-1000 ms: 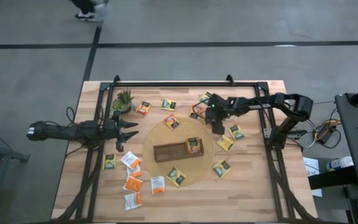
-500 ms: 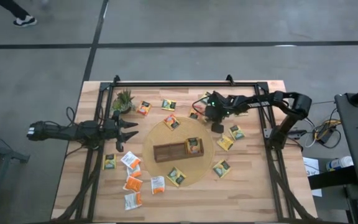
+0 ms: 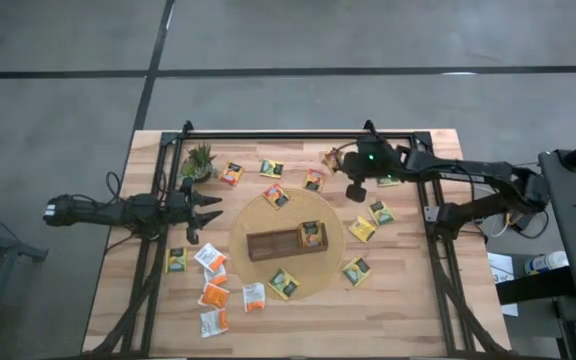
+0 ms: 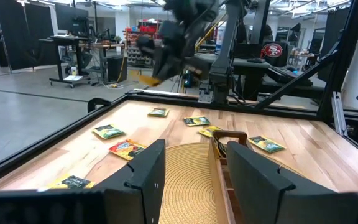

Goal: Pick & Place Tea
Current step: Put the orange tea bag into the right section of the wooden organizer

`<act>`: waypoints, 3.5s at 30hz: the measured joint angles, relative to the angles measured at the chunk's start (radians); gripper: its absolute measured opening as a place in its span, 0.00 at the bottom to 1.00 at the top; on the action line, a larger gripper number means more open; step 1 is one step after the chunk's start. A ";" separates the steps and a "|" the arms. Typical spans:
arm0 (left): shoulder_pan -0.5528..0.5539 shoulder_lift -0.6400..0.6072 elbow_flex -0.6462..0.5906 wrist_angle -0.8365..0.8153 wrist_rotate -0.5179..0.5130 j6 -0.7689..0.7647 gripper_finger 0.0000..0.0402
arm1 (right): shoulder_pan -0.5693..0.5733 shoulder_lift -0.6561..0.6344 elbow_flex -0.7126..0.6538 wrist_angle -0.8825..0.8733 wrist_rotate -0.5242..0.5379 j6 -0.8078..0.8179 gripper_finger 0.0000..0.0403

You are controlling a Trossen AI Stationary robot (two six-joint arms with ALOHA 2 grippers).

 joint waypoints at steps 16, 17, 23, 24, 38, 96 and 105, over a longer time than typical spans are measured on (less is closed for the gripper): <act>0.000 0.000 0.000 0.000 0.000 0.000 0.41 | 0.185 -0.088 0.003 0.041 -0.138 0.136 0.02; 0.000 0.000 0.000 0.000 0.000 0.000 0.41 | 0.191 -0.086 0.003 0.045 -0.139 0.136 0.02; 0.000 0.000 0.000 0.000 0.000 0.000 0.41 | 0.237 -0.088 0.003 0.057 -0.138 0.135 0.02; 0.000 0.000 0.000 0.000 0.000 0.000 0.41 | 0.245 -0.088 0.003 0.067 -0.140 0.140 0.02; 0.000 0.000 0.000 0.063 -0.004 -0.001 0.41 | 0.437 -0.087 -0.008 0.083 -0.141 0.161 0.02; -0.143 1.317 0.749 0.388 0.059 -0.526 0.41 | 0.960 0.608 0.683 -0.616 0.819 -0.124 0.02; -0.150 1.384 0.800 0.382 0.062 -0.529 0.41 | 0.958 0.613 0.687 -0.607 0.830 -0.131 0.02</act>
